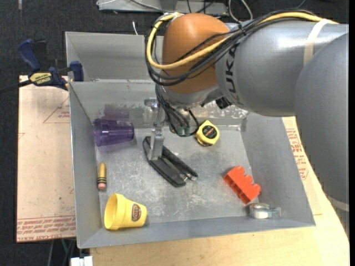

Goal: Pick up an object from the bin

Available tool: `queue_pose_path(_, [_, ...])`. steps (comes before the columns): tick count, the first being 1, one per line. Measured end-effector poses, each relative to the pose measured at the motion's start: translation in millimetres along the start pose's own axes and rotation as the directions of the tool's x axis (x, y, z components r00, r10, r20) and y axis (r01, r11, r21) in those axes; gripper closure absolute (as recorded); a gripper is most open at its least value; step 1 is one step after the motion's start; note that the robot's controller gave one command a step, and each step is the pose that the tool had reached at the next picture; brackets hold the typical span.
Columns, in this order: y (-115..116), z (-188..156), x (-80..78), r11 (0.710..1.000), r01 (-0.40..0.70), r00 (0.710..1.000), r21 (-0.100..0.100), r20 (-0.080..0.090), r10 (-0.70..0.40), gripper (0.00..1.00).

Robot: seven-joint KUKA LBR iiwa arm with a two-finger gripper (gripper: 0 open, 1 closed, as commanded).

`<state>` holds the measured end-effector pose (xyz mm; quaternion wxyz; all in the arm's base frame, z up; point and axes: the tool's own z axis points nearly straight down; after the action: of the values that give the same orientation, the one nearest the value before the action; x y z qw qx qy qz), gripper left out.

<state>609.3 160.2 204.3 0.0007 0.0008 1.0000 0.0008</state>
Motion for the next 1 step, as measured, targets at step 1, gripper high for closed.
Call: queue_pose_path(1, [0.0,0.0,0.0,1.000,0.000,1.000,0.000,0.000,0.000,0.00])
